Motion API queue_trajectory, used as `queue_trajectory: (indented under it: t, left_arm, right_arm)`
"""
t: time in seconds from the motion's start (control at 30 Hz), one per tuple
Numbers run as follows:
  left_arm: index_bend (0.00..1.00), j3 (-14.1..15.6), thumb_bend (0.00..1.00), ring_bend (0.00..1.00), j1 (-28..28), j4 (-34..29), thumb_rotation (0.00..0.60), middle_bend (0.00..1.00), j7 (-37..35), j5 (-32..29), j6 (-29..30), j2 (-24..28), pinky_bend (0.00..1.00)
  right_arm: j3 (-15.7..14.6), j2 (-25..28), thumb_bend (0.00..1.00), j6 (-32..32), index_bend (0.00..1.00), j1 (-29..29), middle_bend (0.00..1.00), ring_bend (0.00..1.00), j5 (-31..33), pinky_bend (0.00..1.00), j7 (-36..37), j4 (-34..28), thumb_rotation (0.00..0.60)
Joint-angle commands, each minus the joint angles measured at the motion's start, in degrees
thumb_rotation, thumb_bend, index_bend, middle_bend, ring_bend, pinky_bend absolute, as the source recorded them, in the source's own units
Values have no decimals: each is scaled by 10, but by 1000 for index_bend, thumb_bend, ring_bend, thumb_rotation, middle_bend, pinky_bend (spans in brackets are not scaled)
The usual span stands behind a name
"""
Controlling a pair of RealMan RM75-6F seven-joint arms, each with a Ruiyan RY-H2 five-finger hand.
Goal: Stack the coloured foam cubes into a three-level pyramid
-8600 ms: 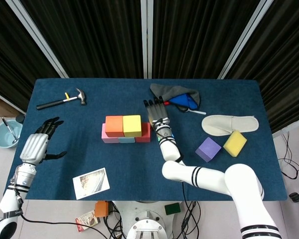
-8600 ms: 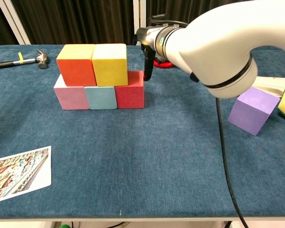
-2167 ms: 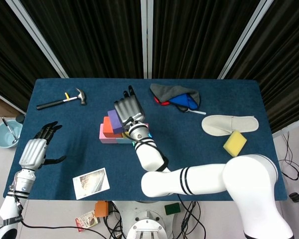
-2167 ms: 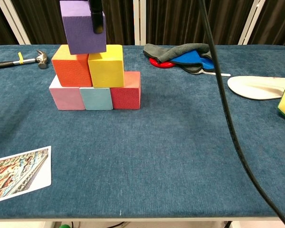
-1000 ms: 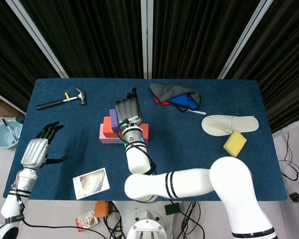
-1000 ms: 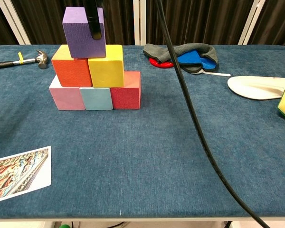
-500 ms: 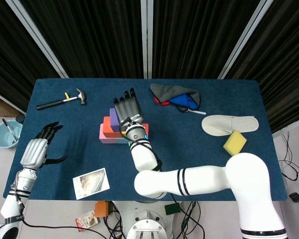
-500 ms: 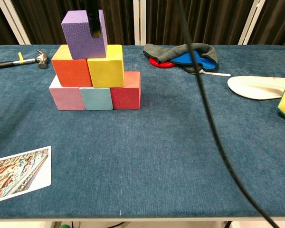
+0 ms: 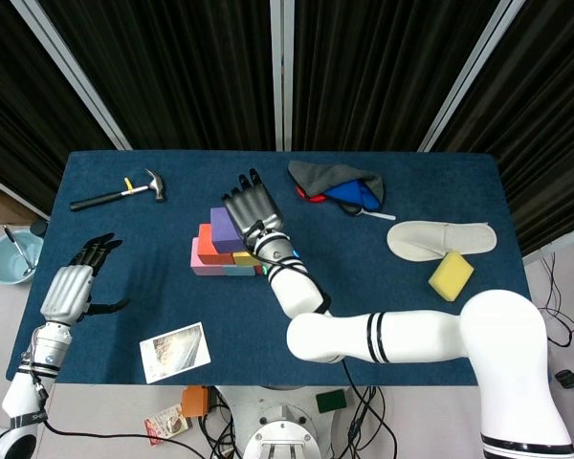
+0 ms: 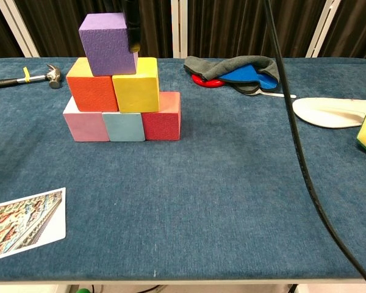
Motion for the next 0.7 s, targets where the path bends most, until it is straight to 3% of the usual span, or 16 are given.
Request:
queue_trajectory:
  t: [0.03, 0.7]
  left_arm:
    - [135, 0, 100, 31, 0, 1, 595, 59, 0, -1, -1, -1, 176]
    - [134, 1, 100, 23, 0, 12, 597, 49, -11, 3, -1, -5, 173]
  right_arm:
    - [-4, -4, 0, 11, 324, 7, 306, 65, -3, 0, 6, 5, 600]
    - [-2, -26, 0, 83, 358, 25, 369, 108, -7, 0, 34, -8, 600]
